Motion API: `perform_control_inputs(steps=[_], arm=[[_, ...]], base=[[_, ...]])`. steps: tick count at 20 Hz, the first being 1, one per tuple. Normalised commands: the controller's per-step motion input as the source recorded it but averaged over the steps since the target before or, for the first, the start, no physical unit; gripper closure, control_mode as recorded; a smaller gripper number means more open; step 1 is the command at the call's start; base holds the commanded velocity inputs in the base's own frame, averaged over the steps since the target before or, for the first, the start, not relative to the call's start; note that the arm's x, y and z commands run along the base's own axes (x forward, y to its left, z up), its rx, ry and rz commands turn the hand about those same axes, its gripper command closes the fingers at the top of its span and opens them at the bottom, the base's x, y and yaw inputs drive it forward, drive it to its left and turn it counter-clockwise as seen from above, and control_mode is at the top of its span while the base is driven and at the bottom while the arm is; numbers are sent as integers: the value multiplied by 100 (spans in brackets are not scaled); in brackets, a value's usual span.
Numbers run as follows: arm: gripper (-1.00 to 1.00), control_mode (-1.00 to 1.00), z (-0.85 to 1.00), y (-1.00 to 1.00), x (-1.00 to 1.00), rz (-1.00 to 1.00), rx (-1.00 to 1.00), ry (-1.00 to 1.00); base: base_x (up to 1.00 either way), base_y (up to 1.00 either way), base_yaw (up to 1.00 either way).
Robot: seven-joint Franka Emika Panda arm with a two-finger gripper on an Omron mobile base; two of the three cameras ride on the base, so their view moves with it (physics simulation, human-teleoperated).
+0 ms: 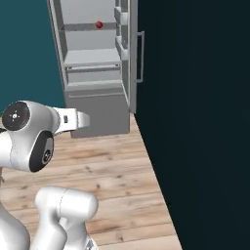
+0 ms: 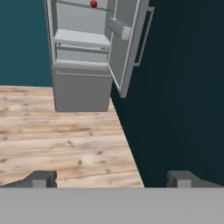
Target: Take the cheese, steak, and onion from the fridge and place them on the plate on the dining counter to create an appetizer plate.
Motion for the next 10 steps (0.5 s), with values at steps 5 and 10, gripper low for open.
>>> perform_control_inputs(steps=[5, 10], arm=[[-100, 100, 0, 0, 0, 0, 0, 0], [-100, 100, 0, 0, 0, 0, 0, 0]], base=[[100, 87, -7], [100, 43, -1]])
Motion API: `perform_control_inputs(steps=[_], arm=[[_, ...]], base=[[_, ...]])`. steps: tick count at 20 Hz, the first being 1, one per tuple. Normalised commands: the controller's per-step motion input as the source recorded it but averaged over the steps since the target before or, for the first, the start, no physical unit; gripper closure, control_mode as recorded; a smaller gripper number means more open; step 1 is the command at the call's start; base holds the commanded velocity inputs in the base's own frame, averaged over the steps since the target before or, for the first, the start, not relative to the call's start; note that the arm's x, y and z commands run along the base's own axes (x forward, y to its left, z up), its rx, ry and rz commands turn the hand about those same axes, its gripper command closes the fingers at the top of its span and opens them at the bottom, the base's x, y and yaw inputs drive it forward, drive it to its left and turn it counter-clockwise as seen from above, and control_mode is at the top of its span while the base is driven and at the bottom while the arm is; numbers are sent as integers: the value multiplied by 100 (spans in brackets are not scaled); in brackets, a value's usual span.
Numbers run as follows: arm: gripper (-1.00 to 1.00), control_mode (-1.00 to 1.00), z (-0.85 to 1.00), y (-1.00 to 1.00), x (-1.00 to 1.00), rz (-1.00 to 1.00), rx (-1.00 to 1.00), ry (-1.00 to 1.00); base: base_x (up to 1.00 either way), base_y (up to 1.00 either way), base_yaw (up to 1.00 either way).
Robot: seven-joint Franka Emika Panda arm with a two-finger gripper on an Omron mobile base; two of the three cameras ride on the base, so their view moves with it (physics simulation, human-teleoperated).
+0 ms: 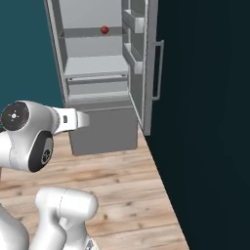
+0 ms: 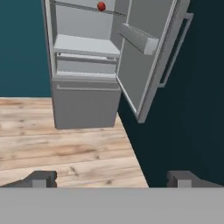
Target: Take the cheese, steak, and onion from the fridge and place them on the plate on the dining counter to create an appetizer plate.
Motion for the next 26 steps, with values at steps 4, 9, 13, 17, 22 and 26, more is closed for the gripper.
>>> perform_control_inputs(steps=[4, 9, 13, 17, 22, 26], arm=[[-100, 100, 0, 0, 0, 0, 0, 0], [-100, 100, 0, 0, 0, 0, 0, 0], [-100, 100, 0, 0, 0, 0, 0, 0], [-100, 100, 0, 0, 0, 0, 0, 0], [-100, 100, 0, 0, 0, 0, 0, 0], [-100, 100, 0, 0, 0, 0, 0, 0]], base=[[100, 6, 10], [100, 0, 13], [100, -2, 8], [100, -9, 1], [100, -11, 0], [100, -1, 0]])
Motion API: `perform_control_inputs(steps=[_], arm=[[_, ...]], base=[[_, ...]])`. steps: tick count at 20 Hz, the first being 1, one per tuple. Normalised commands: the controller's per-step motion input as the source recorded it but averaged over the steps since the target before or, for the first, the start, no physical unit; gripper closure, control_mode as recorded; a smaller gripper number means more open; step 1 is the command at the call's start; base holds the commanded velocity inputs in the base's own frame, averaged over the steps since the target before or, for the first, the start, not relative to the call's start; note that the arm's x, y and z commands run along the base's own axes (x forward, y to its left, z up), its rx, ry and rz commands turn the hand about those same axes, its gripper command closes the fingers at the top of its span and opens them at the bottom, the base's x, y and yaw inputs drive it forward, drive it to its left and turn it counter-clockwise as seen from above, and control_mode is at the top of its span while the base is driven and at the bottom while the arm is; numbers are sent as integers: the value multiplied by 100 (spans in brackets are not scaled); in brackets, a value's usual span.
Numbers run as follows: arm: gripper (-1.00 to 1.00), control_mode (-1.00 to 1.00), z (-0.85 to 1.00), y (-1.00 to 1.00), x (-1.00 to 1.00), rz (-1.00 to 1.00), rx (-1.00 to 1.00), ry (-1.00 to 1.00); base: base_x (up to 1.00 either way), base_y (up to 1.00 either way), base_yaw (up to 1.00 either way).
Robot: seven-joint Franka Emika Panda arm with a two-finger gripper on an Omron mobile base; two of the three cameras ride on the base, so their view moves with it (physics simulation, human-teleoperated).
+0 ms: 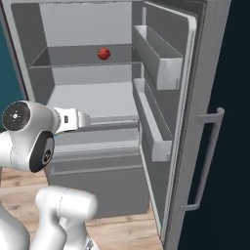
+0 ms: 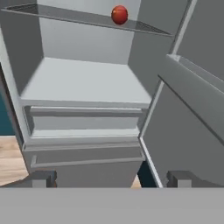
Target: Take the cheese, steak, and onion from the fridge and place them on the plate on the dining counter to create an appetizer plate.
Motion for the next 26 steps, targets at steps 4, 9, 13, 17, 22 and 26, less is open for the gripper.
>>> perform_control_inputs(steps=[4, 9, 13, 17, 22, 26], arm=[[-100, 100, 0, 0, 0, 0, 0, 0], [-100, 100, 0, 0, 0, 0, 0, 0], [-100, 100, 0, 0, 0, 0, 0, 0], [-100, 100, 0, 0, 0, 0, 0, 0], [-100, 100, 0, 0, 0, 0, 0, 0], [-100, 100, 0, 0, 0, 0, 0, 0]], base=[[100, 0, 0], [100, 0, 0], [99, -17, 0], [80, -23, 0], [33, -3, 0], [15, 0, 0]])
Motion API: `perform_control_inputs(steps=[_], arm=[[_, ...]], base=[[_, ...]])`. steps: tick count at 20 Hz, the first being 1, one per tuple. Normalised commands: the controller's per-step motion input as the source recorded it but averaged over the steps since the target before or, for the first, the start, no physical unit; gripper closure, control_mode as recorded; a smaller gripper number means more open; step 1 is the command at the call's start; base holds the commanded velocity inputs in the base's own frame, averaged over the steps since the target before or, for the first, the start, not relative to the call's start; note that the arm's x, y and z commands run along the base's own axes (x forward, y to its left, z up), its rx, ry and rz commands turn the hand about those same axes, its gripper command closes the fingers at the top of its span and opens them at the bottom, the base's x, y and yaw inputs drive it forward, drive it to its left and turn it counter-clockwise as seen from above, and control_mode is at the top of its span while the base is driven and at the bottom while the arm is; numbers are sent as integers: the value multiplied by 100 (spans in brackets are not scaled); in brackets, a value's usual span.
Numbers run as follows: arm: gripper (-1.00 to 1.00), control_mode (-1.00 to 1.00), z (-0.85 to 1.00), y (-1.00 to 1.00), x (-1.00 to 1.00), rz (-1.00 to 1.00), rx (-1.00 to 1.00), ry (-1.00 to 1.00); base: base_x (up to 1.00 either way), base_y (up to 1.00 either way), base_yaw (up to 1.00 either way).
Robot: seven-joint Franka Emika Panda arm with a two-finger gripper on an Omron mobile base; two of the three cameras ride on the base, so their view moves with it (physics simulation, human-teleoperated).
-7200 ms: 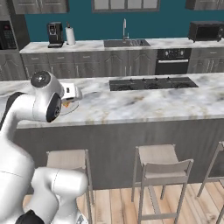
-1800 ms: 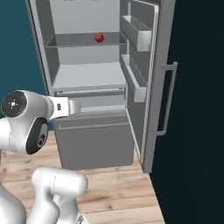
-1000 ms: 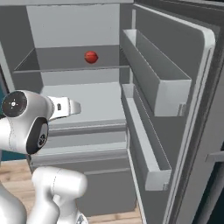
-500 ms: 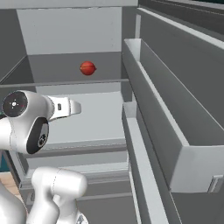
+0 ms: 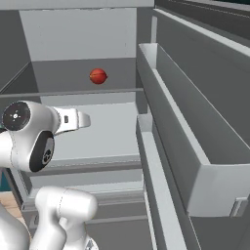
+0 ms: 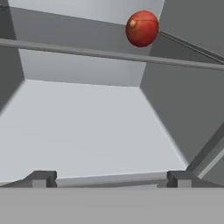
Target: Take the cheese, steak, and onion from the fridge and place them on the plate on the dining counter to create an appetizer plate.
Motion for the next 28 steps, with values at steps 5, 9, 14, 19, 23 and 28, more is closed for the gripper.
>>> perform_control_inputs(steps=[5, 9, 14, 19, 23, 28], arm=[[-100, -100, 2, -1, 0, 0, 0, -1], [-100, -100, 33, 0, 0, -2, 0, -8], [-100, -100, 43, 0, -2, -4, 0, -5], [-100, -100, 19, 0, 0, -6, 4, -6], [-100, -100, 5, -1, 0, -10, 24, -4], [-100, -100, 20, 0, 0, -8, 21, 0]], base=[[1, 0, 0], [0, 0, 0], [0, 0, 0], [0, 0, 0], [0, 0, 0], [0, 0, 0]])
